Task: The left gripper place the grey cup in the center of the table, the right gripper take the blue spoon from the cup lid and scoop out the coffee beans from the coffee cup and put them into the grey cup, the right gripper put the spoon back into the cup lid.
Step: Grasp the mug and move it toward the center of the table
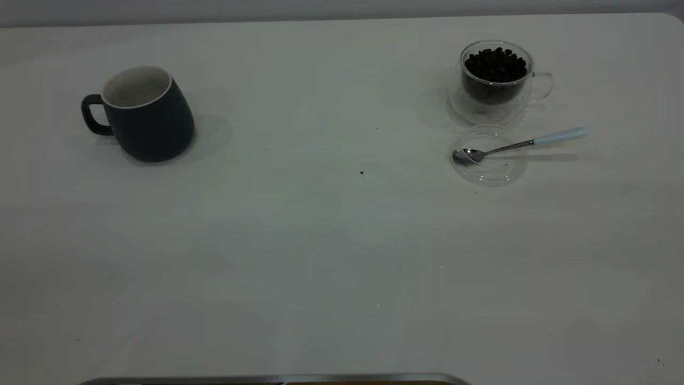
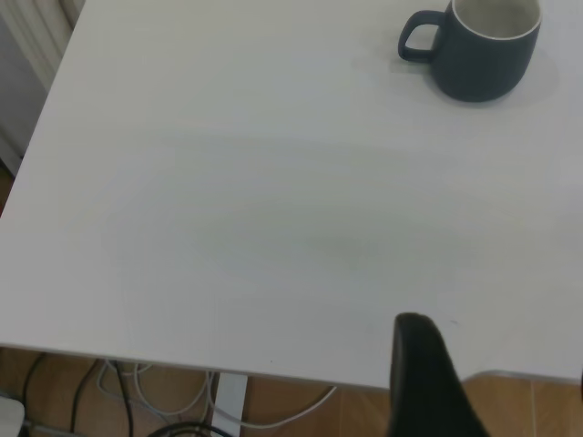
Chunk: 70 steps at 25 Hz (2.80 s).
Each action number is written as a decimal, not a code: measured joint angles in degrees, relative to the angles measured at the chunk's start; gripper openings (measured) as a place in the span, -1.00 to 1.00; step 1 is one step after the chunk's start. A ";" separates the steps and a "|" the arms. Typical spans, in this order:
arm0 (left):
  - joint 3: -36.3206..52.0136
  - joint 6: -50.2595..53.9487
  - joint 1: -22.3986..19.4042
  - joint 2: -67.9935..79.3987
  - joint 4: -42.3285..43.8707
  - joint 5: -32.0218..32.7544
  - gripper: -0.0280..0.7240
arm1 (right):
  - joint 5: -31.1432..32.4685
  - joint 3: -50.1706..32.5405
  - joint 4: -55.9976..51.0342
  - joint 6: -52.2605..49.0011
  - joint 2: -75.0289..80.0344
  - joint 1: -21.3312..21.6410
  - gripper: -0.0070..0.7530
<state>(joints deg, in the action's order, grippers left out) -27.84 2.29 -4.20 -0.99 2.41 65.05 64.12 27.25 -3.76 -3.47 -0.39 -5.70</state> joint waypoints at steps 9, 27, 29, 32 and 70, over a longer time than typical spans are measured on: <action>0.00 0.00 0.00 0.00 0.00 0.00 0.34 | 0.00 0.00 0.00 0.00 0.00 0.00 0.48; 0.00 0.00 0.00 0.00 0.00 0.00 0.34 | 0.00 0.00 0.00 0.00 0.00 0.00 0.48; 0.00 0.07 0.00 0.00 0.00 0.00 0.34 | 0.00 0.00 0.00 0.00 0.00 0.00 0.48; -0.18 4.02 0.00 0.19 -0.05 0.07 0.32 | 0.00 0.00 0.00 0.00 0.00 0.00 0.48; -53.19 -5.22 -2.81 118.12 9.77 -21.31 0.28 | 0.00 0.00 0.00 0.00 0.00 0.00 0.48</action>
<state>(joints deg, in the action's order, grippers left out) -81.03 -2.93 -7.01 117.12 12.17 43.74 64.12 27.25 -3.76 -3.47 -0.39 -5.70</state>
